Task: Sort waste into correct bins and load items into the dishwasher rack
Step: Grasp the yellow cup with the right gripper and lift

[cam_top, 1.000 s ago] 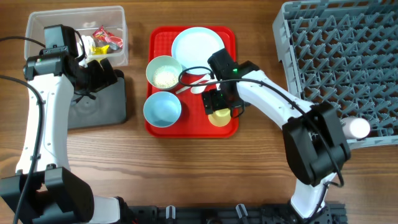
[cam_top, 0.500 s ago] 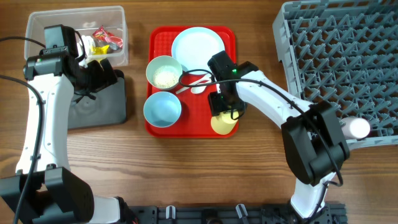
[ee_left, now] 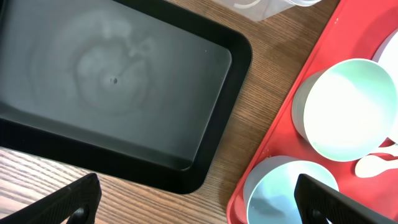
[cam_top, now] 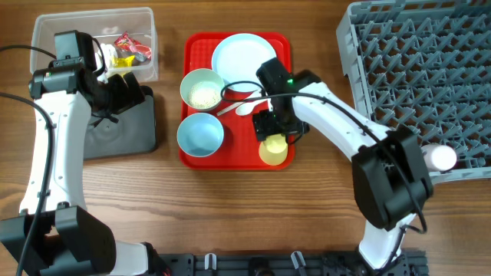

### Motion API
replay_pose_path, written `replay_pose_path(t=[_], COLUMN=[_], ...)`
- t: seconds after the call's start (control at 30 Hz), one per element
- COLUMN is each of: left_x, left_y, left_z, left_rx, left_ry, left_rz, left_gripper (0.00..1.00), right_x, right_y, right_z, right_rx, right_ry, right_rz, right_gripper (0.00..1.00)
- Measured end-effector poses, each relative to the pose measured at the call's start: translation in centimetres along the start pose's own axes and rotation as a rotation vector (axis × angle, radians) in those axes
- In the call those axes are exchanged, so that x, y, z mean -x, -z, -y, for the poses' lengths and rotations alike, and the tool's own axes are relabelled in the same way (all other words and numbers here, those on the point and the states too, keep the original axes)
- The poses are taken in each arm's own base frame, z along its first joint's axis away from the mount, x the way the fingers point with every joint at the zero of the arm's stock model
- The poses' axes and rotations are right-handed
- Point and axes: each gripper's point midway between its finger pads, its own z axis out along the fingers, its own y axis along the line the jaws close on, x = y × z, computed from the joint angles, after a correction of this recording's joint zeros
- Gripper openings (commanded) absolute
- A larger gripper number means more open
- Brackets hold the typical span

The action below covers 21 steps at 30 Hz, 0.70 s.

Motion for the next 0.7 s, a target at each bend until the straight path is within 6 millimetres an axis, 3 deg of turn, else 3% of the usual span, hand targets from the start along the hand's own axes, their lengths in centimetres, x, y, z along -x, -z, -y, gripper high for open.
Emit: replay_pose_path(t=[0.1, 0.2, 0.5, 0.7], left_x=[-0.1, -0.1, -0.1, -0.2], left_y=[0.0, 0.0, 0.0, 0.0], left_z=[0.0, 0.0, 0.0, -0.1], left_rx=[0.001, 0.002, 0.002, 0.003], left_ry=[0.000, 0.000, 0.000, 0.000], left_rz=[-0.004, -0.006, -0.006, -0.010], left_gripper=[1.00, 1.00, 1.00, 1.00], right_x=[-0.8, -1.5, -2.5, -2.7], right_y=[1.3, 1.4, 0.1, -0.1], right_z=[0.1, 0.2, -2.3, -1.8], right_rx=[-0.005, -0.013, -0.033, -0.077], right_ry=[-0.002, -0.005, 0.032, 0.001], right_rz=[-0.018, -0.042, -0.031, -0.022], right_gripper=[0.88, 0.88, 0.89, 0.88])
